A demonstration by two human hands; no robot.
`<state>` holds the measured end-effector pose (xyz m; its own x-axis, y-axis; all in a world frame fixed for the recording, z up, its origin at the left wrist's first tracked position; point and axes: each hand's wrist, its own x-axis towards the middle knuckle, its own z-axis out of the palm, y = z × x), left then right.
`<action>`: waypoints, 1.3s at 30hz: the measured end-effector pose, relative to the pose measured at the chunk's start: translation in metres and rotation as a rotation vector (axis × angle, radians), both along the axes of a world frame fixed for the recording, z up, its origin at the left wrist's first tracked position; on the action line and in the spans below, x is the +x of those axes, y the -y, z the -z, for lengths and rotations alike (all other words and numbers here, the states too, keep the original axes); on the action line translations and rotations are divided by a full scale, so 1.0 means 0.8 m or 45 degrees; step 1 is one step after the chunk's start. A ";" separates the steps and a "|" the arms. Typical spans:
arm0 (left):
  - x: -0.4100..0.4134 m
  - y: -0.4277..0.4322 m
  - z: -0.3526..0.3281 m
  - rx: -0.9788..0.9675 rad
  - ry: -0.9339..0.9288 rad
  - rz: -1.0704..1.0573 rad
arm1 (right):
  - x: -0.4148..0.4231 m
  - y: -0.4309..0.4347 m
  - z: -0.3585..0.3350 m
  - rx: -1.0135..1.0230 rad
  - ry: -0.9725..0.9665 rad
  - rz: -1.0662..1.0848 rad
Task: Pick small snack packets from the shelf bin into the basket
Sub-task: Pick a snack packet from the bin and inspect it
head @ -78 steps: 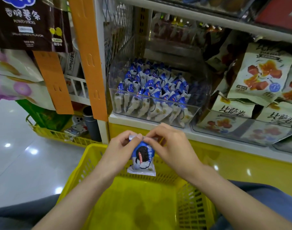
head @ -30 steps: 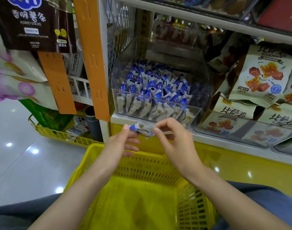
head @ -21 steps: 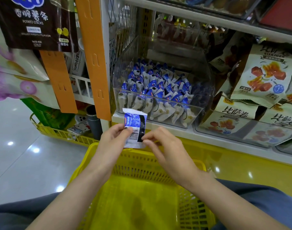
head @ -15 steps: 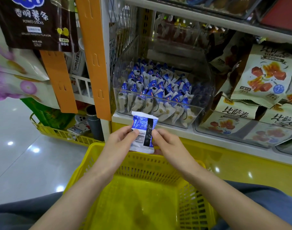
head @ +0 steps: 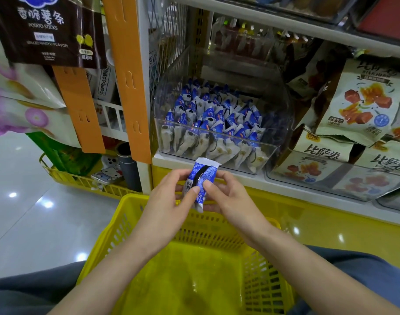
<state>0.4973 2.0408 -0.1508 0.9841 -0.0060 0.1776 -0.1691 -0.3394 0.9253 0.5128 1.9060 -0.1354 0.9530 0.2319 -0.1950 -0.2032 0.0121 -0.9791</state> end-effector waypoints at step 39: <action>-0.003 -0.007 0.002 0.164 -0.099 -0.010 | 0.011 0.001 0.020 -0.161 0.131 -0.066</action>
